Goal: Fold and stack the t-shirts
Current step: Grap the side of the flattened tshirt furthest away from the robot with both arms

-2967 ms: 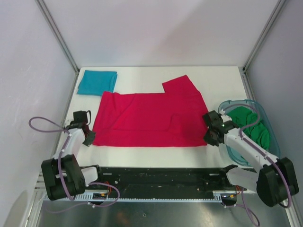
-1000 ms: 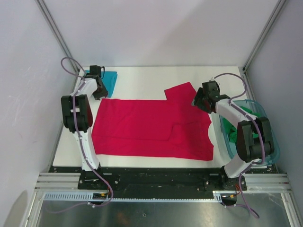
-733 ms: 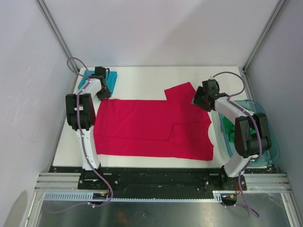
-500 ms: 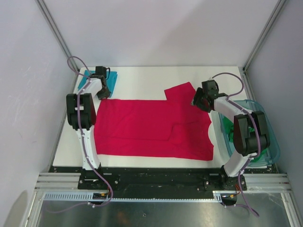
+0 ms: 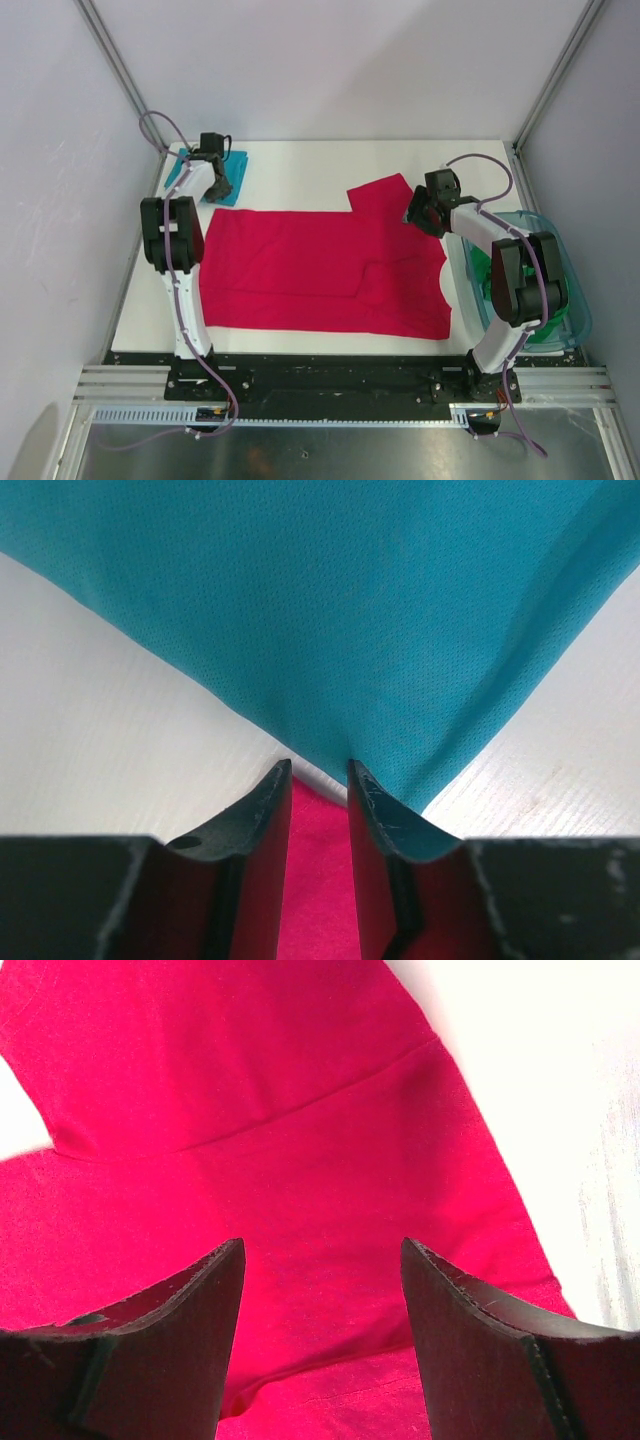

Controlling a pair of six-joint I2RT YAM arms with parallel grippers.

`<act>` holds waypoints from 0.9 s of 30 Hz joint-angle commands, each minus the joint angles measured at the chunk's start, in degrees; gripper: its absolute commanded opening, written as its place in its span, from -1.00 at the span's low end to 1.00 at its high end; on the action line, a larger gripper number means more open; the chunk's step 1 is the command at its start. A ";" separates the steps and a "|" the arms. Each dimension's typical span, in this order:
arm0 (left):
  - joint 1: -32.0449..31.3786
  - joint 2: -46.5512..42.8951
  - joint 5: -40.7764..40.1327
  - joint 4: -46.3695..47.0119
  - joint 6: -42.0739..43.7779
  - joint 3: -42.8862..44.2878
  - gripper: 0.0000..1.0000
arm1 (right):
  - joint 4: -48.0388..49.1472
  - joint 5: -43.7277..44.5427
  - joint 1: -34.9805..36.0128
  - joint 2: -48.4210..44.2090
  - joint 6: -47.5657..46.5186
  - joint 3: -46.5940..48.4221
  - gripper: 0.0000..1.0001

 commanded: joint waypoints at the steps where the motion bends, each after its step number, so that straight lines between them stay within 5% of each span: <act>1: 0.10 0.41 -0.38 0.37 -0.71 0.31 -0.34 | 0.81 -0.05 -0.24 0.63 -0.94 2.43 0.35; 27: 0.21 -0.52 0.54 0.37 -0.29 -3.14 -0.36 | 0.71 -0.55 -0.71 2.12 -1.01 2.44 0.34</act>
